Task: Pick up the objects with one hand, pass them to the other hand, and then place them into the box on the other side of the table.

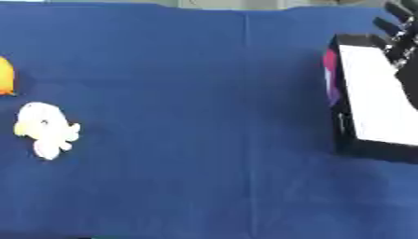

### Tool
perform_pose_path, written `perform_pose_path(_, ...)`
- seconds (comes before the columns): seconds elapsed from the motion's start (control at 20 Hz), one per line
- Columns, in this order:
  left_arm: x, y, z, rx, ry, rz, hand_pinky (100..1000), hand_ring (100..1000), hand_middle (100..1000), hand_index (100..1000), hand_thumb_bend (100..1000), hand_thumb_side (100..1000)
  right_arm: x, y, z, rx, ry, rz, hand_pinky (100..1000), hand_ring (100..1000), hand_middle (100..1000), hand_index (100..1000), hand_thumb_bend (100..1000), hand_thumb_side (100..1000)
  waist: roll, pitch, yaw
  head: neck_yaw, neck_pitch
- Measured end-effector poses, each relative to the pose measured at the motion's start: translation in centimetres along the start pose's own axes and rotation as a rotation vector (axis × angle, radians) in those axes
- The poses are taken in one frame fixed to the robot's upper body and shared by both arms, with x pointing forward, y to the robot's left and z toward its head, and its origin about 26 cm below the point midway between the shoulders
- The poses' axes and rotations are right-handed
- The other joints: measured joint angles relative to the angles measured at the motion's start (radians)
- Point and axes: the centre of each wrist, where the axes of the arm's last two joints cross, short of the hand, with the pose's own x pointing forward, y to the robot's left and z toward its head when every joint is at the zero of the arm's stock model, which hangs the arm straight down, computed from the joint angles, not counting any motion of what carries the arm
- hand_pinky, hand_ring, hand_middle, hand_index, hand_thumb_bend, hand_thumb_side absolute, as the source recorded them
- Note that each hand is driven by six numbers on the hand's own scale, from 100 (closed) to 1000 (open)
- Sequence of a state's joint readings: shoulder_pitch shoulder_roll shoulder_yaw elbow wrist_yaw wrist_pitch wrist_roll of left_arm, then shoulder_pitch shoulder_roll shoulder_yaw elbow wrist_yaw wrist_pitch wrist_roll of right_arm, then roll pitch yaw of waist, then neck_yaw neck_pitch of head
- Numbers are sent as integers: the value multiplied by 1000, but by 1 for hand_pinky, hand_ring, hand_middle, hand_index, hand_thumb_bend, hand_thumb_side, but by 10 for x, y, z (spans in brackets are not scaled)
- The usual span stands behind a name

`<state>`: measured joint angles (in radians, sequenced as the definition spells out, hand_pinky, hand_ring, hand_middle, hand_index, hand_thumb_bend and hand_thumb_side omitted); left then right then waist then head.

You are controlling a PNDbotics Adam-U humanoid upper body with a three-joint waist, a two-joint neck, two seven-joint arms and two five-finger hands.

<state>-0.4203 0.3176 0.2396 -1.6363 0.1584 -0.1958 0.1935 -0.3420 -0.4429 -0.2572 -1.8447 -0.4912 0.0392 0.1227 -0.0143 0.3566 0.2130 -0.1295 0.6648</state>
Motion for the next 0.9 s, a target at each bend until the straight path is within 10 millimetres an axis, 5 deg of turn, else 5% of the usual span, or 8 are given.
perform_pose_path(0.55,3,0,-5,-14,-6,-21,919,783,725,918,100,786,-1,-1,1,0,5,2,1000,1000,1000,1000,100,623,-3,0,4,23,0)
perform_pose_path(0.9,15,47,-29,-190,5,-330,915,804,730,931,100,701,0,-5,4,-2,9,25,1000,1000,1000,1000,100,616,8,-1,25,76,19)
